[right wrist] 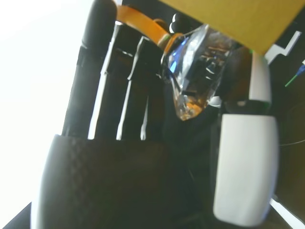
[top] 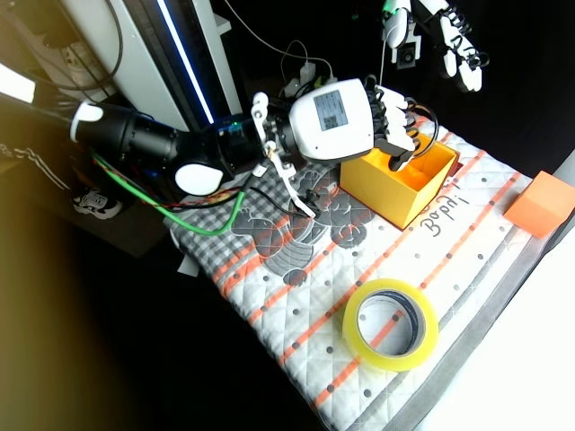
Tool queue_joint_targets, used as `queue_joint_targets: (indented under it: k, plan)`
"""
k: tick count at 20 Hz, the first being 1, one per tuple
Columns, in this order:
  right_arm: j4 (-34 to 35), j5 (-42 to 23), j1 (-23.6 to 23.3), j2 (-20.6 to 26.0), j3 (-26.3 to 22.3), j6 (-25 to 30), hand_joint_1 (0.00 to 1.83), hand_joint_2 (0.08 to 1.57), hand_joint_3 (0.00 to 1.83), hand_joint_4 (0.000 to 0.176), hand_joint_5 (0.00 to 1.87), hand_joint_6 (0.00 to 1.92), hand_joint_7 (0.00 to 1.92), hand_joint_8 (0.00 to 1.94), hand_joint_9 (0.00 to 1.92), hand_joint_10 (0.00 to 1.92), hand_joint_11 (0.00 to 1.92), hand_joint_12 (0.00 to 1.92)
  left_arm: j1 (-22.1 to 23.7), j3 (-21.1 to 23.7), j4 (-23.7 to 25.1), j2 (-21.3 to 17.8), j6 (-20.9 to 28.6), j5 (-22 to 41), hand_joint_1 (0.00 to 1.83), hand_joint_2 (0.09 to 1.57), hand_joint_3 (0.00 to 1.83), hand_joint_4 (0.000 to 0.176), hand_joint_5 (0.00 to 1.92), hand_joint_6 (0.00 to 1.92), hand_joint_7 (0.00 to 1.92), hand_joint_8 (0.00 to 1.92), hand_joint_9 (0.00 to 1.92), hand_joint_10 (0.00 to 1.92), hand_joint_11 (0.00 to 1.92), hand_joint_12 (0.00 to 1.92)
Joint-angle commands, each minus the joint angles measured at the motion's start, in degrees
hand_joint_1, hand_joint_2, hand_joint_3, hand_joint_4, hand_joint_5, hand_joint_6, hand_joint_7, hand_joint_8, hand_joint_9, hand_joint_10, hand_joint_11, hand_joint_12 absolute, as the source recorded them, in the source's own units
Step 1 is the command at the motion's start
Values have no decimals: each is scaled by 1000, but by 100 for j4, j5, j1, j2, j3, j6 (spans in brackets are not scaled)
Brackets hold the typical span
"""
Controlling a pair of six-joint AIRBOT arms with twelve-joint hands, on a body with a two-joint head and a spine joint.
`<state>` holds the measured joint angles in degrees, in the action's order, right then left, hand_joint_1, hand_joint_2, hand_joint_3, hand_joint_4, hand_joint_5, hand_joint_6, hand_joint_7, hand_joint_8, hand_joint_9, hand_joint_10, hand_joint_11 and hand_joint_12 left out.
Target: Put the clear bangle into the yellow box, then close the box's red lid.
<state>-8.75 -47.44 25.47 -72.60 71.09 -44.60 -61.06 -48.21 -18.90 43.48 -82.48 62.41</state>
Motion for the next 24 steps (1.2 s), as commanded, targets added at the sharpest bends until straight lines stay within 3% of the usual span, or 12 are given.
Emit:
queue_joint_targets:
  k: [1,4,6,8,11,12,13,14,15,16,18,24]
  plan:
    - [110,-815,-154,11,13,61,119,1282,0,6,335,12,456,0,565,0,164,1247,77,-44,43,32,54,698,56,1273,2,165,301,0,235,0,248,3,0,487]
    - [114,-681,-186,-31,83,61,2,1206,0,36,21,0,183,0,305,0,30,1187,119,-58,75,31,62,680,45,1277,2,158,316,2,259,6,272,8,7,496]
    - [157,-666,-191,-33,108,60,0,1185,0,24,0,0,53,21,97,34,0,584,132,-59,113,27,87,679,26,1283,3,165,285,1,245,1,275,7,0,486]
    - [171,-680,-191,-33,99,60,0,1140,0,66,0,0,1,0,3,0,0,133,132,-56,174,13,182,675,16,1276,0,152,318,3,289,3,318,8,3,506]
    - [318,-963,-190,98,-9,60,0,1100,0,122,0,0,0,0,16,7,0,618,129,-4,425,-122,515,698,13,1261,0,175,300,0,309,6,341,9,0,451]
    - [500,-1198,-123,334,-79,61,0,1104,0,103,0,0,0,0,18,5,0,617,127,77,561,-209,556,724,9,1262,0,176,291,1,324,7,347,8,0,401]
    - [602,-1340,-40,446,-115,61,0,1081,0,109,0,0,0,0,3,0,0,218,122,121,690,-253,633,727,2,1275,3,171,279,1,323,3,356,7,0,361]
    - [749,-1595,143,626,-192,61,0,1064,0,140,0,0,0,0,0,0,0,78,86,165,988,-318,941,714,17,1274,1,151,269,0,324,2,368,8,0,364]
    - [866,-1819,291,768,-267,61,0,1050,0,166,0,0,0,0,0,0,0,15,58,186,1248,-348,1230,681,20,1281,0,68,283,0,355,0,399,2,0,501]
    - [1001,-2094,483,925,-352,61,0,1086,10,141,0,0,0,0,0,0,0,2,27,208,1539,-378,1556,626,3,1310,7,0,239,1,354,1,362,1,0,462]
    - [1240,-2619,838,1173,-523,60,0,1101,13,108,0,0,0,0,0,0,0,0,-14,198,2047,-377,2208,439,0,1364,11,0,183,0,267,0,304,0,0,513]
    - [1349,-2989,1208,1291,-678,49,0,1124,18,113,0,0,0,0,0,0,0,0,59,-121,3238,-69,3895,-190,0,1392,0,0,228,0,221,0,239,1,43,520]
